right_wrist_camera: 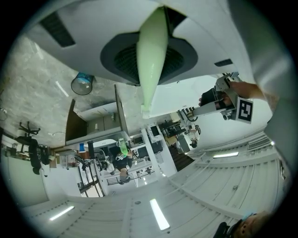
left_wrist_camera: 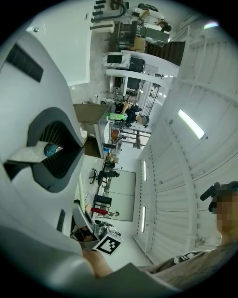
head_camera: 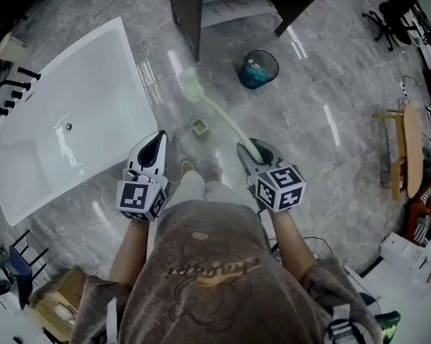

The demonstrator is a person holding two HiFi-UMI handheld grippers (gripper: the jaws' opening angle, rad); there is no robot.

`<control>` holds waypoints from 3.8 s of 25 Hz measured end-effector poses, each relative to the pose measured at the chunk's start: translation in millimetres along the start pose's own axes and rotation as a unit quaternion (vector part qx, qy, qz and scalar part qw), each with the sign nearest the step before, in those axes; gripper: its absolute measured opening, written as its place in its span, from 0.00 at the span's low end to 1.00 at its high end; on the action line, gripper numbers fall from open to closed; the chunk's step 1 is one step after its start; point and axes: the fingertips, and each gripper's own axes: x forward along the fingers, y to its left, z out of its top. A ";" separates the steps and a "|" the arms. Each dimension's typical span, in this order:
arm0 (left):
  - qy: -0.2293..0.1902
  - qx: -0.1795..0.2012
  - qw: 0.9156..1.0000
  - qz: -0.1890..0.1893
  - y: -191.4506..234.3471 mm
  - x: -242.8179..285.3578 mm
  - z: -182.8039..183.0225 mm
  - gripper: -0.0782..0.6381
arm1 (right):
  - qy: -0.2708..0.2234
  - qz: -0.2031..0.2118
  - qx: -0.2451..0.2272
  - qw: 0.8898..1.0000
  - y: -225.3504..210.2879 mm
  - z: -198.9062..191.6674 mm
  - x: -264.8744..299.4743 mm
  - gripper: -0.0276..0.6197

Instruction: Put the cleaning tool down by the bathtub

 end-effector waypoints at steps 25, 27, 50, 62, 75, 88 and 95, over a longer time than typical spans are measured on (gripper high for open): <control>0.028 -0.030 0.999 -0.002 46.4 91.3 -123.8 0.11 | 0.032 -0.003 0.010 0.999 -49.4 -62.8 135.8 0.19; 0.030 -0.026 0.999 -0.008 47.4 99.9 -139.0 0.11 | 0.036 -0.003 0.008 0.999 -55.4 -73.2 148.5 0.19; 0.027 -0.039 0.999 -0.021 55.0 139.6 -244.7 0.11 | 0.140 0.007 -0.012 0.990 -109.5 -209.3 256.9 0.19; 0.039 -0.035 0.998 -0.026 67.5 154.7 -252.0 0.11 | 0.209 -0.007 -0.048 0.977 -141.6 -258.4 302.3 0.19; 0.054 -0.048 0.997 -0.029 70.9 166.1 -264.4 0.11 | 0.282 -0.026 -0.075 0.956 -179.0 -318.3 346.5 0.19; 0.073 -0.050 0.995 -0.036 76.2 163.1 -275.8 0.11 | 0.380 -0.028 -0.110 0.918 -188.0 -365.4 371.7 0.19; 0.079 -0.058 0.994 -0.037 78.6 162.2 -282.8 0.11 | 0.409 -0.031 -0.111 0.905 -188.7 -373.9 383.7 0.19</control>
